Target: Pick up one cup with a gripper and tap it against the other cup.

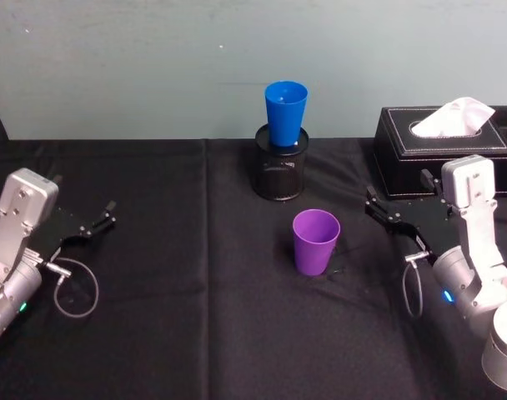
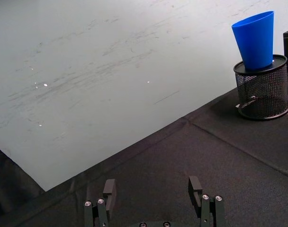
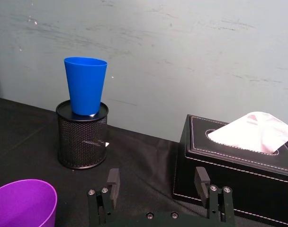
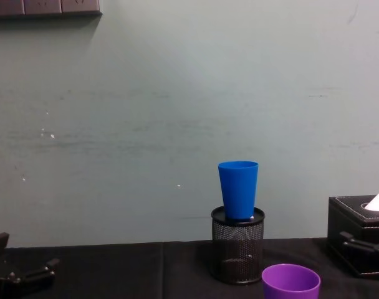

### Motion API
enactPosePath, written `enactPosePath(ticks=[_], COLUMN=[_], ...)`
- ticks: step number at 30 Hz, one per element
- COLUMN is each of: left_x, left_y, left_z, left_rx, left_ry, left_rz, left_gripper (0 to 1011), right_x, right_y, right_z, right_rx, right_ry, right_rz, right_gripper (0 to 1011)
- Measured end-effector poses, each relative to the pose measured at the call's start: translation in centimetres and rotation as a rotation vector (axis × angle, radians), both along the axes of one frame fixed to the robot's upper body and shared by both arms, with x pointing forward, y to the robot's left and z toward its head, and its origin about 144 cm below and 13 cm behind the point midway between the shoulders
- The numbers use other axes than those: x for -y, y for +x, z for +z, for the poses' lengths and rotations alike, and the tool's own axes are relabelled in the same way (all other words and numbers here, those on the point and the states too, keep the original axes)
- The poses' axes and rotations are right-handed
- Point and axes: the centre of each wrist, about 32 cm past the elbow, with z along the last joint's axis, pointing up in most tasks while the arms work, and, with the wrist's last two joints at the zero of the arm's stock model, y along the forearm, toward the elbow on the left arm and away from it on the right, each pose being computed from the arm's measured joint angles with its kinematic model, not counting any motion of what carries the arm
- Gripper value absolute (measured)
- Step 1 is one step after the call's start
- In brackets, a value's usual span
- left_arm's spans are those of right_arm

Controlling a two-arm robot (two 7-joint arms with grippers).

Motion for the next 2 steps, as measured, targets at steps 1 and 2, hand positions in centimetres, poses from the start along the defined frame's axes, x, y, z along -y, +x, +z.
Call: enactPosePath(ticks=[1,2], left_x=[0.00,0.00], left_y=[0.00,0.00], left_z=[0.00,0.00], left_rx=[0.000,0.000], left_ry=[0.000,0.000], left_rz=[0.000,0.000], left_gripper=[1000,1000], right_x=[0.00,0.01], right_y=[0.00,-0.01], right_z=[0.00,0.00], right_rx=[0.000,0.000], right_ry=[0.001,0.001], right_rz=[0.000,0.000], right_gripper=[1003,1003])
